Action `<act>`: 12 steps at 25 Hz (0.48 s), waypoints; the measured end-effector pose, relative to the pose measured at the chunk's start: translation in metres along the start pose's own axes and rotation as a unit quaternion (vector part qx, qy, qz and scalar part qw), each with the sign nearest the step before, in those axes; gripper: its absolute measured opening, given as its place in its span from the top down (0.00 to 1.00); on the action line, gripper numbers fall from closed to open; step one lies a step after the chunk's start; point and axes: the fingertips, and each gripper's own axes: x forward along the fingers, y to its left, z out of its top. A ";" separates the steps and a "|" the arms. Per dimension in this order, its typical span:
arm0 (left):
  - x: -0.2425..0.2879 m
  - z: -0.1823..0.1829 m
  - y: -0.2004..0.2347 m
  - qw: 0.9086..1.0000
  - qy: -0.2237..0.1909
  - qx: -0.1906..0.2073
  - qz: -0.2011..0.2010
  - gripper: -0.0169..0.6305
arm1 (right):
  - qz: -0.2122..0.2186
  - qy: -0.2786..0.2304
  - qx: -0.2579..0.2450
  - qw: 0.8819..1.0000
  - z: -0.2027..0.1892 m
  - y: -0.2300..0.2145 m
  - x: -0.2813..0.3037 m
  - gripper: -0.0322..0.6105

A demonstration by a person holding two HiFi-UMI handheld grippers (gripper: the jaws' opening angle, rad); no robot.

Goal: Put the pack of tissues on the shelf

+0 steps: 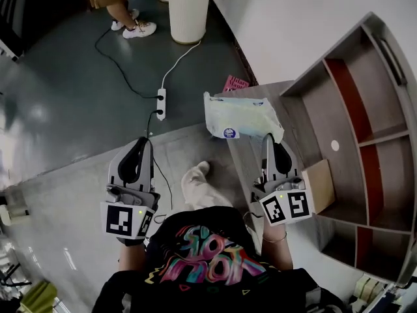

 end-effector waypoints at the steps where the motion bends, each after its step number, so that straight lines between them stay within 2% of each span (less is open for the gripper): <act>1: 0.019 0.000 0.000 1.000 0.001 0.000 -0.006 0.92 | -0.005 -0.001 0.001 1.000 0.002 -0.012 0.013 0.92; 7: 0.124 0.010 0.006 0.998 0.005 0.003 -0.056 0.92 | -0.045 -0.019 0.009 0.999 0.022 -0.066 0.077 0.92; 12: 0.198 0.018 -0.014 0.994 0.018 0.009 -0.109 0.92 | -0.074 -0.032 0.011 0.997 0.043 -0.107 0.102 0.92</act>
